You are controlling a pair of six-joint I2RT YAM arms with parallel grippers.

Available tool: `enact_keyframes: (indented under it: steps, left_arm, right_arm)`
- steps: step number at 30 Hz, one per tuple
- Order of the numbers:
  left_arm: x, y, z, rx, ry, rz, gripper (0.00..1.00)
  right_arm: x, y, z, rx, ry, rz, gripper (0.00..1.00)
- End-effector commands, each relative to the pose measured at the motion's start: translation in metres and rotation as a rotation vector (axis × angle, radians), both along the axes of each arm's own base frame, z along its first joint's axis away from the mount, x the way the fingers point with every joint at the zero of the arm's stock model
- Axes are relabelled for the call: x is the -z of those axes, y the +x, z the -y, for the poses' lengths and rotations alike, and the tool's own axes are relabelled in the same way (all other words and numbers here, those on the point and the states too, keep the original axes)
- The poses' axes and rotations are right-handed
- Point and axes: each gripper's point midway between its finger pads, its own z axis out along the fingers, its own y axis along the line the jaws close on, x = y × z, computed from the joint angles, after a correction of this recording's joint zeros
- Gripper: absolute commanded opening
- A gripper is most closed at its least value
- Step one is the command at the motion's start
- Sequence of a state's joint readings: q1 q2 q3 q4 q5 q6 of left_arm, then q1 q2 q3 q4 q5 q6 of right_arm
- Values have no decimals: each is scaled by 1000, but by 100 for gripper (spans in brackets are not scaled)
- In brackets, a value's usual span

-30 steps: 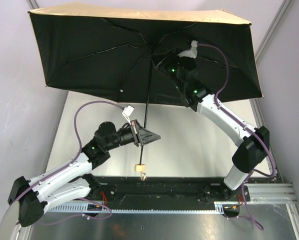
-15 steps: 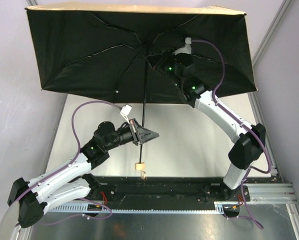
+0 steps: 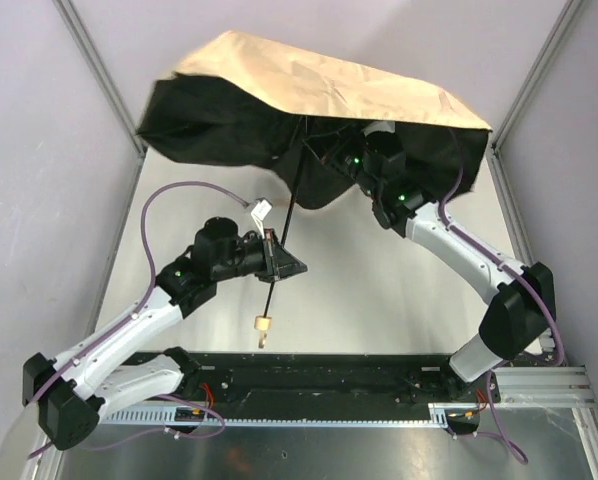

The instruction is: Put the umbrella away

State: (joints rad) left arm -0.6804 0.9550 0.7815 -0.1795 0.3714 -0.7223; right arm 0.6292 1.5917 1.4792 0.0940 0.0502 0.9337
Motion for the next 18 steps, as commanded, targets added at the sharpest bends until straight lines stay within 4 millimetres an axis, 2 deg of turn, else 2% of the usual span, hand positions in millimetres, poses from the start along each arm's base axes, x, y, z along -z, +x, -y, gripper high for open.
enact_keyframes:
  steps: [1,4,8,11,15,18]
  left_arm:
    - [-96,40,2,-33,-106,333,0]
    - [-96,36,9,13,-118,311,0]
    - [-74,27,9,45,-109,255,2]
    - [-49,15,6,60,-107,180,17]
    - [-21,-8,1,89,-121,93,41]
    - [-10,-26,-4,123,-138,65,56]
  right_arm:
    - [19,-90,-54,-296,32,-84,0]
    - [0,-83,-42,-251,65,-21,0]
    - [-31,-60,-20,-201,164,58,0]
    - [-44,-48,-11,-171,215,100,0]
    - [-47,-33,-3,-148,245,116,0]
    - [-43,-24,2,-128,236,123,0]
